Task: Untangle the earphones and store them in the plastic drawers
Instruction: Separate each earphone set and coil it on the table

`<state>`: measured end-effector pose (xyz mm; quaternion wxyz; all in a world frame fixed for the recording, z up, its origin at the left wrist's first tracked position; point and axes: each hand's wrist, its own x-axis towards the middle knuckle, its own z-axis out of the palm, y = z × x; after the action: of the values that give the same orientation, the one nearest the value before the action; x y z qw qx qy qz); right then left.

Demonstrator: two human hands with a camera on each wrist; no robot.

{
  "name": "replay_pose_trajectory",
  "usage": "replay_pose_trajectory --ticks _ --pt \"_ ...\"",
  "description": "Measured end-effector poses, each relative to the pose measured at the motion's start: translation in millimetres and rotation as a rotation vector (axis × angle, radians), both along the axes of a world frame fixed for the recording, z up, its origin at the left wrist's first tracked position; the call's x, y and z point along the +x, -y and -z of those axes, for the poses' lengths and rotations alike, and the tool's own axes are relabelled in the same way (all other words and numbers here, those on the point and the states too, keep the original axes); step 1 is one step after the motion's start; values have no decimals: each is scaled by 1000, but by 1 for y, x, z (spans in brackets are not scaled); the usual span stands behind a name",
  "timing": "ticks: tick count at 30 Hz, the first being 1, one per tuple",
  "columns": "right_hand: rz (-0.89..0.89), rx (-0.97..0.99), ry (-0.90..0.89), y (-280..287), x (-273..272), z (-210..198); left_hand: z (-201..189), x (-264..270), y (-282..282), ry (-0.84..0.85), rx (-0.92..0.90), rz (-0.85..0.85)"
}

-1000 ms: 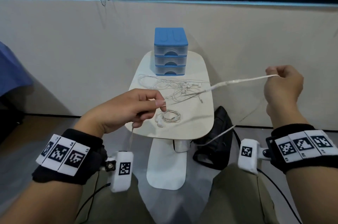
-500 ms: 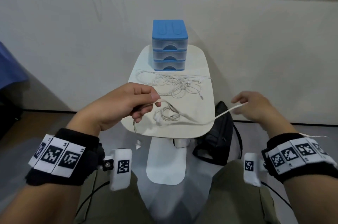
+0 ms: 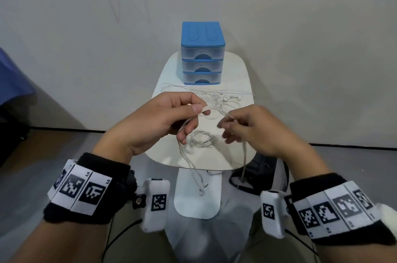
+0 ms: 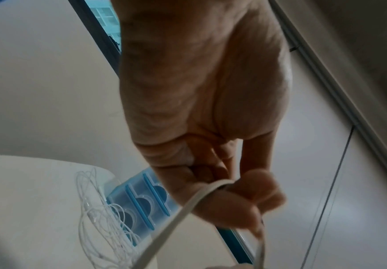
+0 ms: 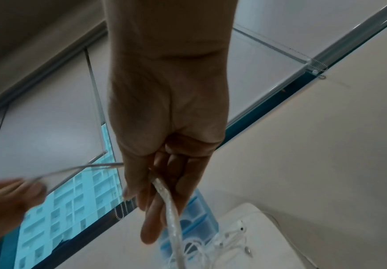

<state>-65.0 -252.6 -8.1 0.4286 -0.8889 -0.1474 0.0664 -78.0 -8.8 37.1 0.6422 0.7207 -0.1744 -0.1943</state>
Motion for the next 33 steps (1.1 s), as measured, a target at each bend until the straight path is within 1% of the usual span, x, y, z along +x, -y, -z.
replay_pose_trajectory --ticks 2,5,7,8,11,12,14,15,17,20,23,25,27,30,33 --pt "76 90 16 7 3 -7 2 3 -8 -29 25 46" --pt "257 286 68 17 12 -18 6 4 -17 -61 84 129" --pt "326 329 85 20 17 -21 8 4 -20 -81 10 118" --pt "317 315 67 19 18 -21 7 5 -20 -86 -63 93" --pt "159 210 -75 10 17 -12 1 8 -18 -32 -299 -49" --pt "107 231 -127 4 14 -8 -3 10 -17 -4 -365 -108" --pt "46 368 -193 -11 6 -3 -10 17 -17 13 -473 -196" --pt "33 436 -225 -19 1 -1 -13 21 -17 19 -516 -214" --pt "-19 477 -319 -31 -6 2 -19 28 -16 40 -576 -275" --pt "-163 389 -442 -42 -12 5 -22 39 -13 39 -661 -387" --pt "-240 318 -455 -47 -12 1 -16 52 -6 41 -709 -473" --pt "-273 311 -465 -48 -11 -4 -9 61 0 65 -675 -541" --pt "-300 329 -494 -46 -10 -12 -2 68 6 109 -570 -593" --pt "-320 378 -544 -40 -7 -24 11 72 10 235 -317 -620" --pt "-309 388 -575 -29 -4 -35 26 74 7 346 -84 -589"
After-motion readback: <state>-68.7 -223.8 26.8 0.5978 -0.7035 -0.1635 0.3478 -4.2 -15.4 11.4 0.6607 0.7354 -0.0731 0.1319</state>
